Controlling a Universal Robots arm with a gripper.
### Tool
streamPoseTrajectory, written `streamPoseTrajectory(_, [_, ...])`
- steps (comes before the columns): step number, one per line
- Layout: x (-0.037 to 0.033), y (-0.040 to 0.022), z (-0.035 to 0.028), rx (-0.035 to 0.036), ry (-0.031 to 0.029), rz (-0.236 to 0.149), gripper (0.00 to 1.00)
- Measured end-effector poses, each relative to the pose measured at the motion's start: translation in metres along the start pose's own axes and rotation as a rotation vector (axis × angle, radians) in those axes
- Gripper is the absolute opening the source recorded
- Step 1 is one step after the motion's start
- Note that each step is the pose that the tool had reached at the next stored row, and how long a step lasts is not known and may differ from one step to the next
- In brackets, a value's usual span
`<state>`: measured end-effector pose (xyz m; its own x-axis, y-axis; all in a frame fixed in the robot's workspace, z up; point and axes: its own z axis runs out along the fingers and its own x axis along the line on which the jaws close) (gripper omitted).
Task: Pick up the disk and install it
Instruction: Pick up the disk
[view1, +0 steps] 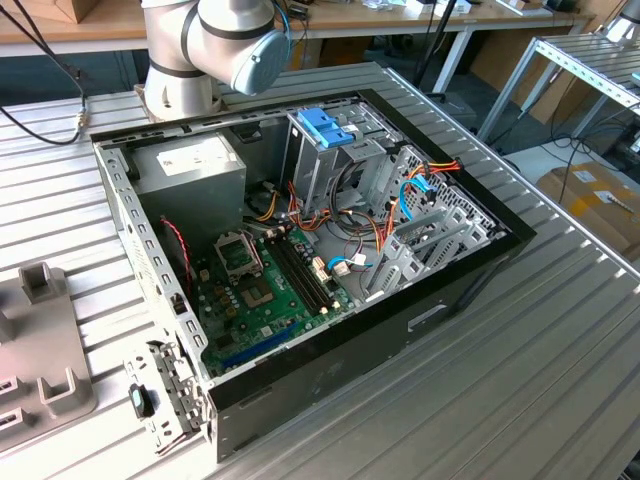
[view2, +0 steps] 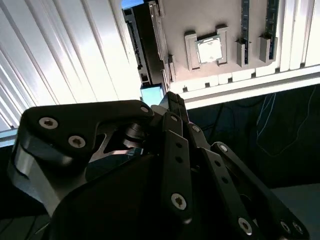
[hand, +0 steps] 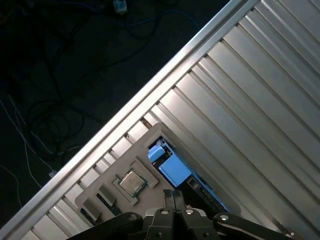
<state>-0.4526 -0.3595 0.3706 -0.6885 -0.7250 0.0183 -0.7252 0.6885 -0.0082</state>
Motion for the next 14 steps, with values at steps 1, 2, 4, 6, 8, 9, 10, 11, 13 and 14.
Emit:
streamPoseTrajectory(1, [-0.0001, 0.0, 0.0001, 0.0007, -0.0003, -0.036, 0.11])
streamPoseTrajectory(2, [-0.0001, 0.0001, 0.0001, 0.0013, -0.0006, -0.066, 0.11])
streamPoseTrajectory(4, [-0.0001, 0.0001, 0.0003, 0.002, -0.0009, -0.105, 0.11])
streamPoseTrajectory(6, [-0.0002, 0.0001, 0.0004, 0.003, -0.0015, -0.152, 0.11])
streamPoseTrajectory(8, [-0.0002, 0.0002, 0.0005, 0.0035, -0.0018, -0.181, 0.11])
streamPoseTrajectory(9, [-0.0002, 0.0002, 0.0006, 0.0039, -0.0019, -0.197, 0.11])
streamPoseTrajectory(10, [-0.0002, 0.0002, 0.0006, 0.0042, -0.002, -0.216, 0.11])
streamPoseTrajectory(11, [-0.0002, 0.0002, 0.0006, 0.0045, -0.0022, -0.232, 0.11])
streamPoseTrajectory(13, [-0.0002, 0.0002, 0.0008, 0.0057, -0.0028, -0.291, 0.11])
streamPoseTrajectory(14, [-0.0003, 0.0002, 0.0008, 0.006, -0.003, -0.31, 0.11])
